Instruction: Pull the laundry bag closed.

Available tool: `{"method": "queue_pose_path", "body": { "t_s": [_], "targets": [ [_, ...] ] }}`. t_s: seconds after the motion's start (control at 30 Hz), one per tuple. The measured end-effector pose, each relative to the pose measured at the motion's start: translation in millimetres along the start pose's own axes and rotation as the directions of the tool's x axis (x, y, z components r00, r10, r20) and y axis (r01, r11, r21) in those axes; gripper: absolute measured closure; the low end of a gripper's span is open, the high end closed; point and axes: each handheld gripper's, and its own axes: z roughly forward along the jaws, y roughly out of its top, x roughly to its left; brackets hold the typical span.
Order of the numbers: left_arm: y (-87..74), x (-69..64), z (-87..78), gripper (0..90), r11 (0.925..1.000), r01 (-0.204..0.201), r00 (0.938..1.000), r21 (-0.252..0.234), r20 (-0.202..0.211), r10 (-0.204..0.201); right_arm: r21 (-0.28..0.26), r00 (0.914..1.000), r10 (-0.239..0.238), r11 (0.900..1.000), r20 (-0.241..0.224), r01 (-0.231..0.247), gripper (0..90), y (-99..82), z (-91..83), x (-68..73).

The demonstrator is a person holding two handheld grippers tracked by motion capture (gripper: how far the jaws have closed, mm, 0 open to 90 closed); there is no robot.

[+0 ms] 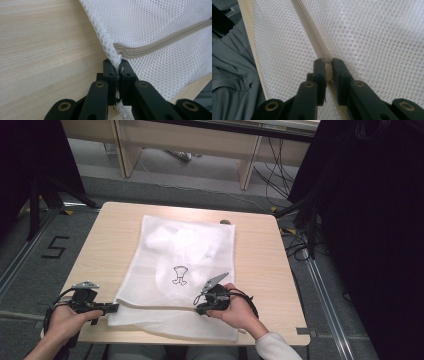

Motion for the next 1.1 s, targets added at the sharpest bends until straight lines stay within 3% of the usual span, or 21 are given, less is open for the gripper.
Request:
{"method": "queue_pose_path", "body": {
  "t_s": [0.23,0.4,0.53,1.1],
  "targets": [
    [0.5,0.8,-0.8,85.0,0.9999,-0.002,1.0,0.016,0.009,0.002,-0.002,1.0,-0.009,1.0,-0.001,0.009,82.5,-0.7,-1.0,-1.8],
    [-0.3,-0.3,0.3,85.0,1.0,0.003,1.0,-0.004,0.0,-0.003,-0.005,0.9999,-0.01,0.9999,0.001,0.01,82.5,-2.3,-2.3,-2.2],
    [0.5,0.7,-0.8,85.0,0.9999,-0.003,1.0,0.015,0.008,0.003,-0.005,1.0,0.0,1.0,0.003,0.0,82.5,-4.2,-4.1,-2.6],
    [0.4,0.8,-0.7,85.0,0.9999,0.001,1.0,0.012,0.007,-0.001,-0.007,0.9999,0.011,0.9999,0.006,-0.011,82.5,-9.7,-7.3,-3.4]
  ]
}}
